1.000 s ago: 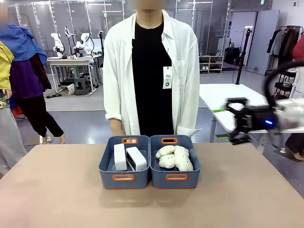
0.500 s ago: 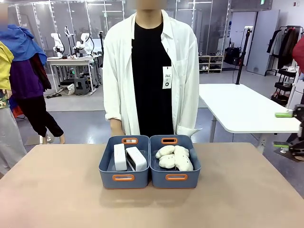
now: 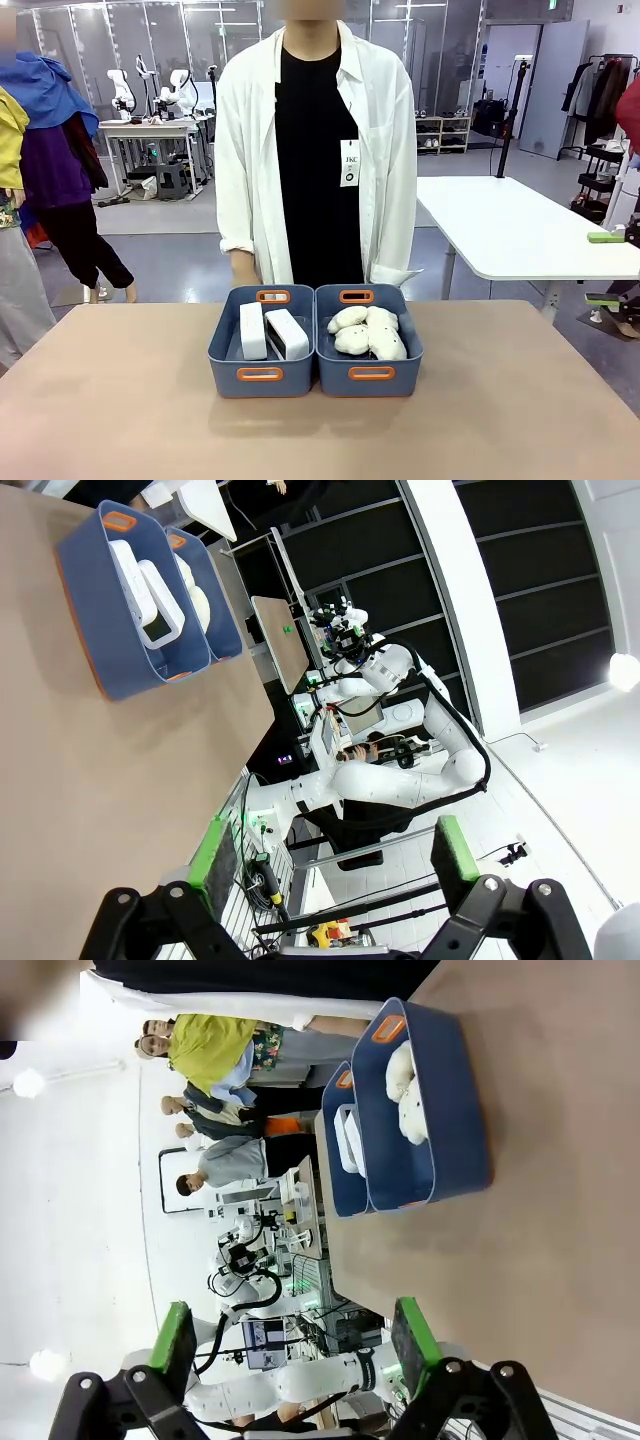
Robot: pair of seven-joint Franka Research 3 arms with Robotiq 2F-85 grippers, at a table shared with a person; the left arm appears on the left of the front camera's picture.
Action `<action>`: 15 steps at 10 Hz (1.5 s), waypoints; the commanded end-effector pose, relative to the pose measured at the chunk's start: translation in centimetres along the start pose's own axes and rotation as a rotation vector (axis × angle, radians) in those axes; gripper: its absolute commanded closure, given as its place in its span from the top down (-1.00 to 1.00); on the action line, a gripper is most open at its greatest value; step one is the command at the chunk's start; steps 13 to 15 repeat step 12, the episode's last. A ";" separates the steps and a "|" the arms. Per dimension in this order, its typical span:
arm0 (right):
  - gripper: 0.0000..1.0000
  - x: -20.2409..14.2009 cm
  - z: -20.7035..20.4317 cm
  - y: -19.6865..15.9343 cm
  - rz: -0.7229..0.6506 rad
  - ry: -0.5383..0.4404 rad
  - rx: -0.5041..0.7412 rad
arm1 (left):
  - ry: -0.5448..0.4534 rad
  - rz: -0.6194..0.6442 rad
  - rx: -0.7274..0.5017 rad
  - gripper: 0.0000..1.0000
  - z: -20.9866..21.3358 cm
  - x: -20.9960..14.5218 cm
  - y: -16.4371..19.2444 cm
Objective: Sort the digital clocks into the basket.
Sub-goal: Pick up the Digital clock from the table and place it into the empty Plastic storage basket.
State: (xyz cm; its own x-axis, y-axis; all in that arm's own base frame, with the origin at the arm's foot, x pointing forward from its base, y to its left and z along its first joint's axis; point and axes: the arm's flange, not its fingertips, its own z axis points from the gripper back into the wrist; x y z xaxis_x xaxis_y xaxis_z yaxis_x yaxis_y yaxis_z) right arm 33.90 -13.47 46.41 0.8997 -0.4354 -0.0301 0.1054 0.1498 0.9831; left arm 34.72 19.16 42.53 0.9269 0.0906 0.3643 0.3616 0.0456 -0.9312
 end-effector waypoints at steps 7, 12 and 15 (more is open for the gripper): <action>1.00 -0.3 0.3 -0.2 -0.001 0.000 0.013 | 0.004 0.007 -0.001 1.00 0.1 -0.3 -0.5; 1.00 -0.3 0.3 -0.2 -0.001 0.000 0.013 | 0.004 0.007 -0.001 1.00 0.1 -0.3 -0.5; 1.00 -0.3 0.3 -0.2 -0.001 0.000 0.013 | 0.004 0.007 -0.001 1.00 0.1 -0.3 -0.5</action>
